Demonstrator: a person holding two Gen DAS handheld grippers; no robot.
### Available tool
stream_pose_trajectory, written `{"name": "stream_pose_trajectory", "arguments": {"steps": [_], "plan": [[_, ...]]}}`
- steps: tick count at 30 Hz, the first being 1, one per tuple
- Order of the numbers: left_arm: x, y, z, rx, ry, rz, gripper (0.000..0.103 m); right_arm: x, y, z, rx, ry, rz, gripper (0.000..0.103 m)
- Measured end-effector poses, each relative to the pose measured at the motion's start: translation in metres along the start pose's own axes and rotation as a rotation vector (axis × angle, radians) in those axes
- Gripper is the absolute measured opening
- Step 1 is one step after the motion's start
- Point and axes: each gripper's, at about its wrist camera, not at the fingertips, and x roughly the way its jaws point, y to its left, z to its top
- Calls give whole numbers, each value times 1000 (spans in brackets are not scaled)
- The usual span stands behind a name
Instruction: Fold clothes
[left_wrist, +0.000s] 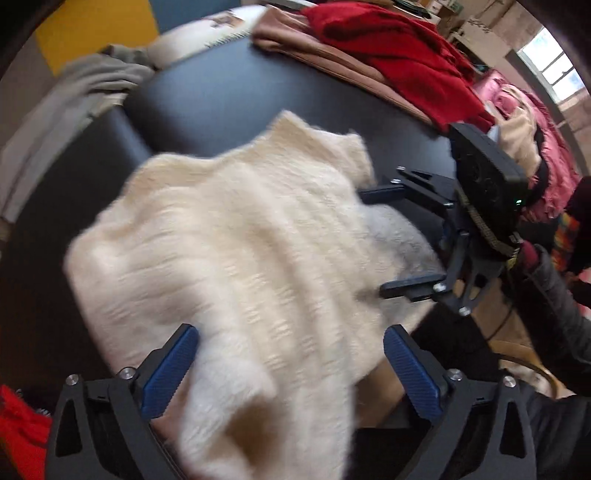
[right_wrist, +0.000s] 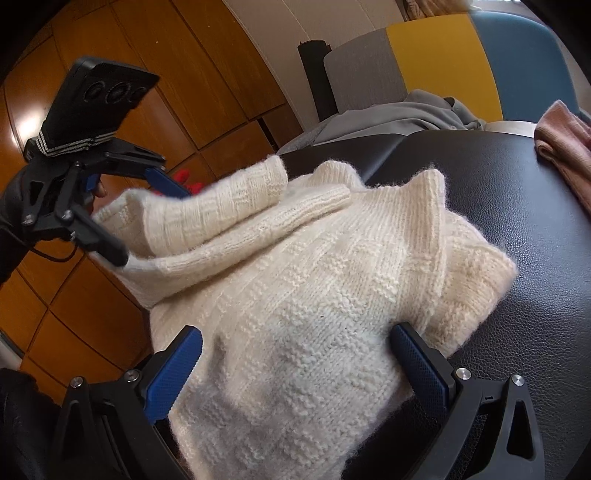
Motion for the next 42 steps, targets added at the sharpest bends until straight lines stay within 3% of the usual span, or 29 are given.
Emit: {"name": "stream_pose_trajectory", "arguments": {"steps": [2,5,9,11,12,15,18,21,27,28,30,32,35,39,42], "plan": [[18,-8,6,25,61,47,103,0,-1,0,2,-5,3,103],[41,-11,7,0,117,177,103,0,-2,-1,6,-12,8,103],[39,-9,4,-110,61,252,96,-1,-3,-2,11,-22,15,103],[30,-3,-2,-164,15,271,81,-1,-4,-2,13,-27,18,103],[26,-1,-6,-178,-2,299,80,-1,-4,-2,14,-29,19,103],[25,-8,-14,-129,-7,406,82,-1,-3,-2,11,-29,16,103],[40,-26,-15,-46,24,459,90,0,-3,-1,9,-28,12,103],[56,-26,-13,-30,62,517,93,0,-4,-1,14,-33,13,103],[49,-9,-17,-46,30,414,94,1,-4,0,13,-36,5,103],[48,-7,-19,-50,15,396,89,1,-4,0,12,-36,3,103],[36,0,-21,-97,-34,346,70,2,-4,0,11,-36,0,103],[14,20,-25,-216,-110,227,36,2,-4,0,11,-36,-3,103],[-16,60,-46,-406,-253,-12,28,3,-3,0,7,-33,-10,103],[-34,99,-75,-529,-393,-155,25,5,2,0,-14,-15,-42,103],[-34,116,-79,-589,-500,-260,24,7,5,1,-24,2,-62,103]]}}
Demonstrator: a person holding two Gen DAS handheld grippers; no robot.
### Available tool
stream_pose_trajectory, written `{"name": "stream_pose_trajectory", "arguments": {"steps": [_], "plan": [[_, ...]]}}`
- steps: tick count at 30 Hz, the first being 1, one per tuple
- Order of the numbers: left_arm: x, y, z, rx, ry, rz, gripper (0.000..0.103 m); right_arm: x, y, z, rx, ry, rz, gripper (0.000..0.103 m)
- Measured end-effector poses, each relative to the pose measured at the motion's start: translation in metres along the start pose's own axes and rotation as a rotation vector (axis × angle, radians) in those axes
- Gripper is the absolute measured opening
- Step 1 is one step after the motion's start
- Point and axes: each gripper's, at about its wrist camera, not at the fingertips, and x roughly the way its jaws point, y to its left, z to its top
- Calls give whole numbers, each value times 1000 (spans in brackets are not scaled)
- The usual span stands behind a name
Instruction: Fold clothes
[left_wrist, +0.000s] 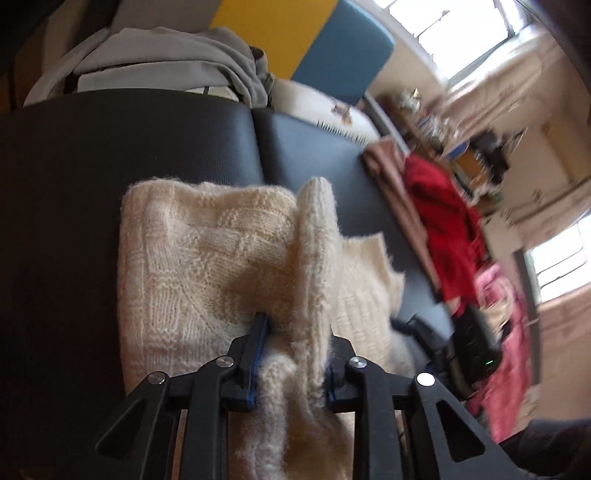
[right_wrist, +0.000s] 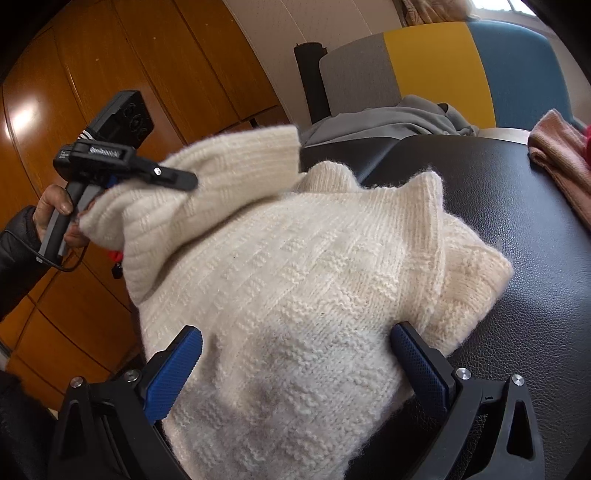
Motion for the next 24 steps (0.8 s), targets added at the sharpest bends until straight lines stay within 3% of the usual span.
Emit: {"name": "stream_pose_trajectory", "arguments": {"steps": [4,8,9,13,15,20,21,23,24], "plan": [[-10,13,-4,-80,-100,-152,21,1,3,0,-10,19,-21,103],[-27,12,-1,-131,-199,-332,11,2,3,0,-1,25,-32,103],[-27,8,1,-122,-207,-344,5,2,3,1,1,26,-34,103],[-18,-14,9,-43,-180,-299,5,3,4,1,-5,30,-42,103],[-17,-14,12,-30,-158,-209,6,3,4,1,-6,27,-43,103],[-26,-16,18,48,-105,50,45,1,1,1,2,16,-27,103],[-29,-17,19,75,-85,77,50,0,1,1,3,14,-24,103],[-31,-25,21,130,-33,120,73,0,1,0,3,10,-23,103],[-31,-32,21,162,-9,144,76,0,1,0,2,8,-23,103]]}}
